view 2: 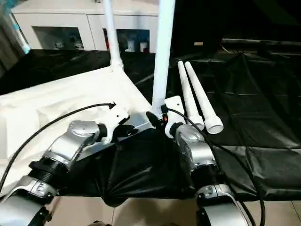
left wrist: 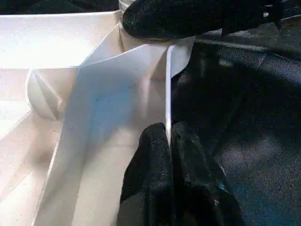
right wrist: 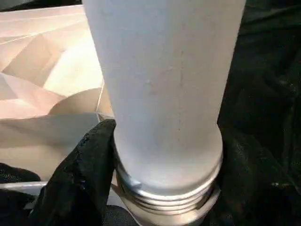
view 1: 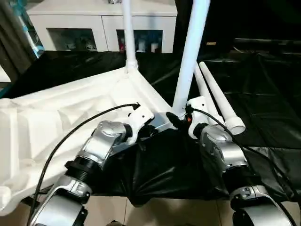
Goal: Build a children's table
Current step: Rotate leg to tighten
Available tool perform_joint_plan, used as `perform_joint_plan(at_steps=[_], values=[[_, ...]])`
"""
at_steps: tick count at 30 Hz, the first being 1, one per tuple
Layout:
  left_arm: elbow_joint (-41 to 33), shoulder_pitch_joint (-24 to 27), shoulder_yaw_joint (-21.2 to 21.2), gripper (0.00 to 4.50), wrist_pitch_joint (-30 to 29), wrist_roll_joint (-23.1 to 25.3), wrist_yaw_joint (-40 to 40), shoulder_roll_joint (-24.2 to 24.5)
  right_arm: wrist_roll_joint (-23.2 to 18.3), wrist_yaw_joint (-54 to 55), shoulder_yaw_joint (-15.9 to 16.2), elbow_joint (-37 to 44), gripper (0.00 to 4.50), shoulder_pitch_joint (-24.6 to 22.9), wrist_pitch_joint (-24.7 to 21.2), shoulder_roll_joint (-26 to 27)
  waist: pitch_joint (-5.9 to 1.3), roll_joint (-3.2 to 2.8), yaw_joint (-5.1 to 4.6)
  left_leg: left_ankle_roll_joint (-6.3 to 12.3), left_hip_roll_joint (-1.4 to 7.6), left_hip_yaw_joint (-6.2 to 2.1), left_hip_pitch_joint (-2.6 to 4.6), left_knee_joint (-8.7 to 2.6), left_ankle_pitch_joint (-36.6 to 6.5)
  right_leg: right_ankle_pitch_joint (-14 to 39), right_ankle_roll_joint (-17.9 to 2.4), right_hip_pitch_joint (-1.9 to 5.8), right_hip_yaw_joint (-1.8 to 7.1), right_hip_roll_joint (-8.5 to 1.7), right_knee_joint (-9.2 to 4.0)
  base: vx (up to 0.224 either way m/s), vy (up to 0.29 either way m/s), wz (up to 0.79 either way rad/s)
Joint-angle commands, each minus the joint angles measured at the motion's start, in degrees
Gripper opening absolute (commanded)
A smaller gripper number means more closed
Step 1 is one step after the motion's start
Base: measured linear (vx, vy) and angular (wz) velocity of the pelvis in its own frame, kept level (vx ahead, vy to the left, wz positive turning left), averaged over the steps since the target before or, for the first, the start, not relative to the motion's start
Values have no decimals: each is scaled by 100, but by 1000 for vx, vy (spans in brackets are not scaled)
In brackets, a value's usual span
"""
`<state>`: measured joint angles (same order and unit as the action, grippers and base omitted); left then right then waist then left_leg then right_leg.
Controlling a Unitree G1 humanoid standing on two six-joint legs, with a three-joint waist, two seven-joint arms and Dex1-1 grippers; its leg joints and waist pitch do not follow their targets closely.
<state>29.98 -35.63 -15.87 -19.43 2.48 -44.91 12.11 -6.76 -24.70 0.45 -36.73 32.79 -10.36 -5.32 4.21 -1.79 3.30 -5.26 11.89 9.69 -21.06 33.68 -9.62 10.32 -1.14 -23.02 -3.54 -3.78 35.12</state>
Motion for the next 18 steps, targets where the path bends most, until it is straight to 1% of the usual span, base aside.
perform_joint_plan(at_steps=[1,2,5,6,7,8,9,10,11,12,14,15,18], values=[[-74,-60,-39,0,209,-139,-138,-187,-173,-487,240,-93,352,-72,-54,216,-384,52,-6,258,59,-5,28,-383,-1339,1853,-935,269,233,-360,-524,0,0,0],[-119,-27,-54,0,263,-161,-281,-125,-161,-623,279,-39,352,-74,-16,158,-390,48,-5,261,62,-7,25,-383,-1310,1792,-950,272,233,-362,-517,0,0,0],[-402,158,-164,0,350,-321,-982,234,-160,-1362,517,234,352,-155,114,-243,-406,53,5,329,62,-1,3,-370,-1171,1450,-1040,298,235,-361,-484,0,0,0],[-412,164,-169,0,351,-326,-1006,249,-161,-1395,526,248,352,-160,116,-261,-417,52,4,372,73,-7,-13,-370,-1049,1241,-1090,315,237,-364,-451,0,0,0],[-546,250,-228,0,392,-390,-1340,452,-174,-1854,654,450,352,-236,145,-518,-415,48,9,392,72,-4,-7,-368,-1025,1177,-1116,307,236,-358,-451,0,0,0],[-578,271,-245,0,413,-404,-1425,507,-179,-1974,687,509,352,-259,155,-589,-434,38,12,439,82,-1,-9,-355,-933,938,-1196,312,238,-354,-414,0,0,0],[-620,302,-267,0,431,-417,-1564,611,-176,-2212,737,612,352,-302,192,-730,-438,39,18,473,89,-1,-14,-349,-846,714,-1268,324,236,-349,-385,0,0,0],[-668,348,-282,0,499,-445,-1792,781,-177,-2633,825,807,352,-384,272,-988,-437,31,32,509,91,12,-2,-337,-838,580,-1327,311,240,-344,-381,0,0,0],[-668,348,-282,0,499,-445,-1792,781,-177,-2633,825,807,352,-384,272,-988,-437,31,32,509,91,12,-2,-337,-838,580,-1327,311,240,-344,-381,0,0,0],[-673,360,-276,0,522,-453,-1883,840,-178,-2792,838,868,352,-406,286,-1077,-444,35,30,558,98,15,5,-336,-823,451,-1405,315,234,-339,-361,0,0,0],[-682,373,-264,0,541,-466,-2009,910,-200,-2951,817,931,352,-422,263,-1157,-431,36,34,558,98,18,9,-343,-873,539,-1425,312,229,-343,-371,0,0,0],[-721,397,-240,0,553,-508,-2256,1056,-251,-3217,804,1038,352,-444,268,-1310,-425,33,34,540,101,19,16,-350,-976,706,-1405,312,228,-346,-389,0,0,0],[-761,413,-221,0,551,-547,-2415,1160,-277,-3415,843,1109,352,-465,315,-1426,-413,35,39,474,104,18,19,-358,-1071,958,-1352,306,232,-360,-407,0,0,0]])
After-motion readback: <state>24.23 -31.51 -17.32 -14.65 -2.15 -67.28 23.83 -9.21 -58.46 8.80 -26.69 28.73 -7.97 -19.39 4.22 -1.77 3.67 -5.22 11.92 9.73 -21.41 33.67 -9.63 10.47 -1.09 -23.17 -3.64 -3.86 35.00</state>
